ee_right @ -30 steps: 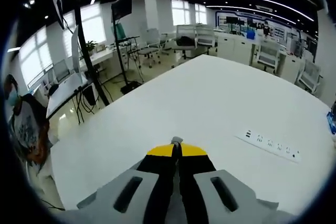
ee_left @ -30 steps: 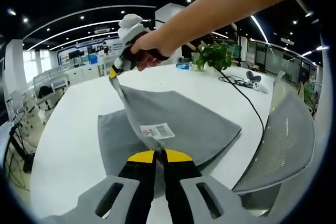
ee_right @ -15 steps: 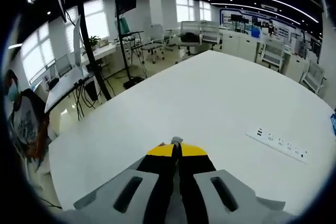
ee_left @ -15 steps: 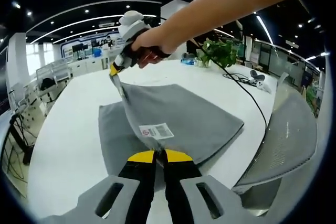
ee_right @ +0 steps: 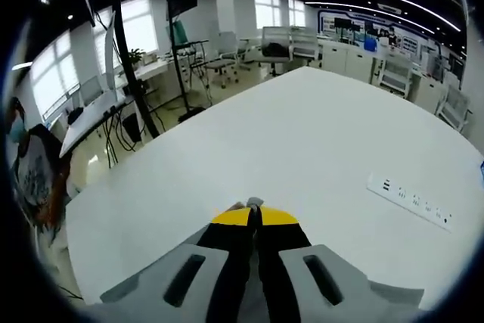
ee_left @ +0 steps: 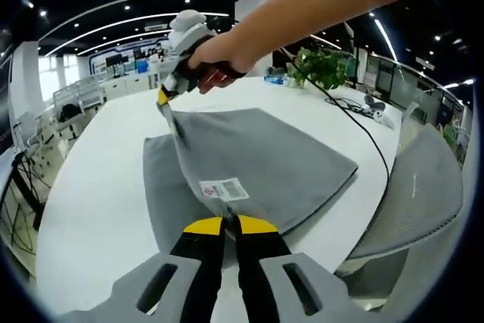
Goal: Fold the towel on the table until its edges align and the towel forms a compact rectangular stack.
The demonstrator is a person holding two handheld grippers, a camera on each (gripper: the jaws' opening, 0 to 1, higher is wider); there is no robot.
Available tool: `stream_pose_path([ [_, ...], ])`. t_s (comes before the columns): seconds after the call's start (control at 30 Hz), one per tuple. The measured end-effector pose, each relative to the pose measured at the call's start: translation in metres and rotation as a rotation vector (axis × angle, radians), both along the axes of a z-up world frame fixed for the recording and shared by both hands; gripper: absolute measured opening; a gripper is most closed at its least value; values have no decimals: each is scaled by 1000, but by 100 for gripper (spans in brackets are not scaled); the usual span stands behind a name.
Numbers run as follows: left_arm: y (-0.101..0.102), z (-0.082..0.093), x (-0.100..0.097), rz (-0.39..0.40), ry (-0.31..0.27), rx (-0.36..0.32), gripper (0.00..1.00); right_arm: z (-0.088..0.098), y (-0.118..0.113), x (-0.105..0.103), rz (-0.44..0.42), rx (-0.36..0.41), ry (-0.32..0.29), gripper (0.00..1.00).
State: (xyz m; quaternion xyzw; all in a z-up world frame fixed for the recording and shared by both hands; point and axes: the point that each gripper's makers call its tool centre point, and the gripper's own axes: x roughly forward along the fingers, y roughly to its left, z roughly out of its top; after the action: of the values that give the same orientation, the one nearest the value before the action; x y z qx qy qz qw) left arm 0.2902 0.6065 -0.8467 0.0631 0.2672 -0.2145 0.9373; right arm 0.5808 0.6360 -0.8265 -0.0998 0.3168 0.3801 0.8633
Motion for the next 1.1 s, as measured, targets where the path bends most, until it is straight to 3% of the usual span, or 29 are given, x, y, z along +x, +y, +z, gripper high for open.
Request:
stream_pose_path([
  [0.7,12,-41,-1,12,96,16,6,-33,13,3,10,-30,11,0],
  [1.1,17,-53,-3,20,123,42,9,-50,20,12,7,-40,22,0],
])
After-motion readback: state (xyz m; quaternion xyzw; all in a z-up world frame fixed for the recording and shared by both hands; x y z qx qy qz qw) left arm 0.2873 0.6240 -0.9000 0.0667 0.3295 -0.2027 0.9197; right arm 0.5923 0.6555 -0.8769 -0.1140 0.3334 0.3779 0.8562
